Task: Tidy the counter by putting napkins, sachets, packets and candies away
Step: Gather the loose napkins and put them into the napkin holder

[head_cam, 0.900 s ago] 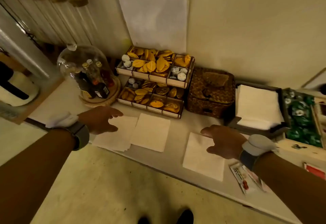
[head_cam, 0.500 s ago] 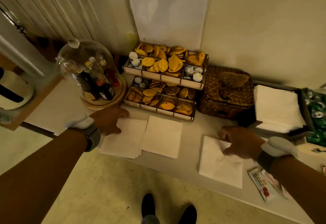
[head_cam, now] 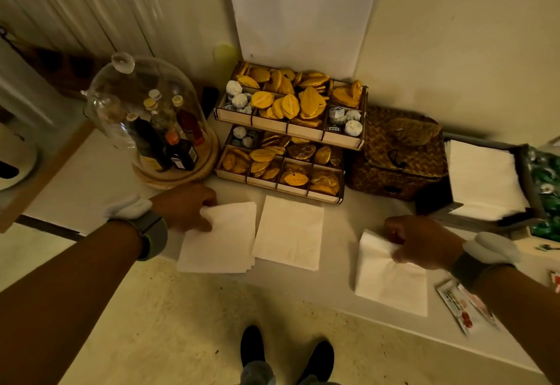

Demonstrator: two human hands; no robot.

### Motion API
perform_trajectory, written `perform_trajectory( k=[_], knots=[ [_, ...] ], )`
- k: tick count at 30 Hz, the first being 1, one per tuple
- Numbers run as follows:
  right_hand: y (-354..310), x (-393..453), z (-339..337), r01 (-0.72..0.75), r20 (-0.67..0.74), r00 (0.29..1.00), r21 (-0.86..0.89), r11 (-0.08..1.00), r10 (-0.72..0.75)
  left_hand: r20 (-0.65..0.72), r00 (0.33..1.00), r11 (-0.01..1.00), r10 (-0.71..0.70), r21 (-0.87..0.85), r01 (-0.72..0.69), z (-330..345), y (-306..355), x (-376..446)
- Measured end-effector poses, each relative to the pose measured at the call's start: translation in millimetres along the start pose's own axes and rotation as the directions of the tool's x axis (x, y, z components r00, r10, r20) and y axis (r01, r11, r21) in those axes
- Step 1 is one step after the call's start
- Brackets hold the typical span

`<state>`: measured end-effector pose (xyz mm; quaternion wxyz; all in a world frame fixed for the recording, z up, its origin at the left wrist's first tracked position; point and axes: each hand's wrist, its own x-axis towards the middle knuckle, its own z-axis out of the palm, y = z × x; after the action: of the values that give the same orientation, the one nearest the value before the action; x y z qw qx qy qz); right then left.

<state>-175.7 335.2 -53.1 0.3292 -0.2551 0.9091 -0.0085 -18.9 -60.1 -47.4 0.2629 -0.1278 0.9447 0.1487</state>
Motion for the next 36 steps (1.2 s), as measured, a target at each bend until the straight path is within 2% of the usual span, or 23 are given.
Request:
perform_trajectory(
  k=[2,5,10,16,21,27,30,32,36],
  knots=[
    [-0.7,-1.2,1.0,-0.019,-0.011,1.0,0.04,0.999,0.02,-0.002,1.0,0.999,-0.003,-0.045,0.003,-1.4,-4.0,-2.3],
    [-2.2,-3.0,2.7,-0.017,-0.021,1.0,-0.012,1.0,0.017,-0.008,1.0,0.994,-0.027,-0.106,0.026,-4.6,-11.3,-10.0],
    [-14.2,-8.5,-0.5,0.112,-0.049,0.993,0.005,0.994,-0.111,-0.123,0.992,0.98,-0.038,-0.199,0.012,-12.8,-20.9,-24.7],
    [-43.4,-23.0,-23.8,0.317,-0.075,0.946,0.023,0.948,-0.315,-0.331,0.943,0.893,0.005,-0.423,-0.153,-36.6,1.1,-45.2],
    [-66.6,-43.0,-50.8,0.475,-0.149,0.87,-0.006,0.88,-0.471,-0.435,0.896,0.847,0.086,-0.442,-0.296,-56.8,37.9,-57.3],
    [-96.1,-62.5,-73.3,0.583,-0.376,0.748,-0.02,0.812,-0.546,-0.418,0.897,0.768,0.147,-0.523,-0.37,-51.6,94.5,-50.9],
    [-104.5,-67.6,-76.4,0.583,-0.494,0.695,-0.037,0.812,-0.522,-0.375,0.909,0.711,0.182,-0.589,-0.385,-39.9,123.3,-42.4],
    [-108.7,-67.4,-77.5,0.577,-0.524,0.681,-0.047,0.815,-0.512,-0.339,0.92,0.664,0.195,-0.644,-0.379,-32.9,136.9,-38.1],
    [-111.4,-61.8,-75.3,0.59,-0.484,0.712,0.018,0.807,-0.509,-0.27,0.945,0.564,0.186,-0.758,-0.328,-21.7,150.4,-33.2]
  ],
)
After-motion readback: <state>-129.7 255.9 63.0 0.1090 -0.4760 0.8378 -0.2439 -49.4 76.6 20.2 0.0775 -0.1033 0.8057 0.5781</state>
